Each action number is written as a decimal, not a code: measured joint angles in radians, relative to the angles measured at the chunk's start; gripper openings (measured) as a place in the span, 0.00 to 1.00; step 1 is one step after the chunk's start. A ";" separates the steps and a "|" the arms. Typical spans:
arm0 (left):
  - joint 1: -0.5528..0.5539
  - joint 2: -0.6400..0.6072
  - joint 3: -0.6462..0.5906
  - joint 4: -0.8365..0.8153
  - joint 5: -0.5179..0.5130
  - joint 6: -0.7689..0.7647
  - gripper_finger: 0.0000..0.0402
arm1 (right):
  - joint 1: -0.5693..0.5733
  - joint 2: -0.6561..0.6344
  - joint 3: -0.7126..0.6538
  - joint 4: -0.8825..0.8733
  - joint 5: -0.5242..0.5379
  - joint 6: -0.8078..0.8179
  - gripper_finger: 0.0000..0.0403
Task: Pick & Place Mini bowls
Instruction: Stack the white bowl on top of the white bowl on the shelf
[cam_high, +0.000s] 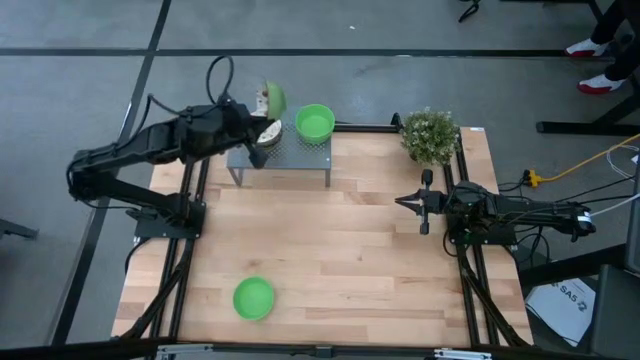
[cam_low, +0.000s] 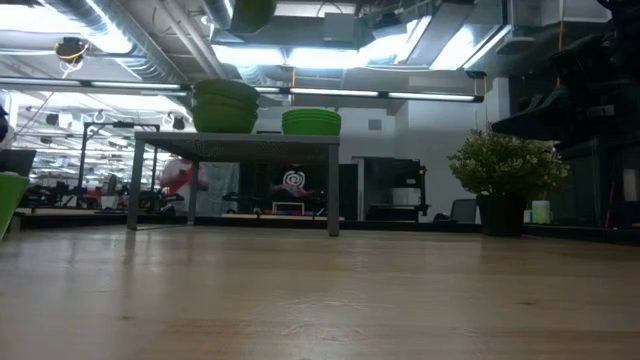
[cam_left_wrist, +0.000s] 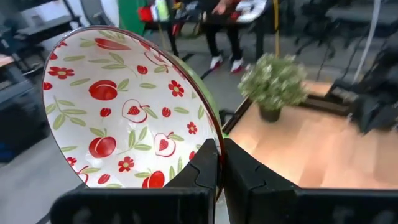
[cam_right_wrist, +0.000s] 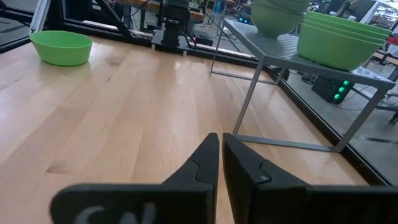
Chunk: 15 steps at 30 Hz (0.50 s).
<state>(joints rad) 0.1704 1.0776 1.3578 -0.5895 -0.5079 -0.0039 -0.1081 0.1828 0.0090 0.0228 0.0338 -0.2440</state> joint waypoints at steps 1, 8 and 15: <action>0.009 0.012 0.014 -0.021 0.000 0.006 0.01 | 0.000 0.000 0.000 0.000 0.000 0.000 0.06; 0.066 0.112 0.145 -0.180 0.005 0.010 0.01 | 0.000 0.000 0.000 0.000 0.000 0.000 0.06; 0.140 0.230 0.317 -0.396 0.037 -0.046 0.01 | 0.000 0.000 0.000 0.000 0.000 0.000 0.06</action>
<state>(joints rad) 0.3104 1.3077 1.6749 -0.9851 -0.4712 -0.0497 -0.1081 0.1825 0.0090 0.0227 0.0334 -0.2440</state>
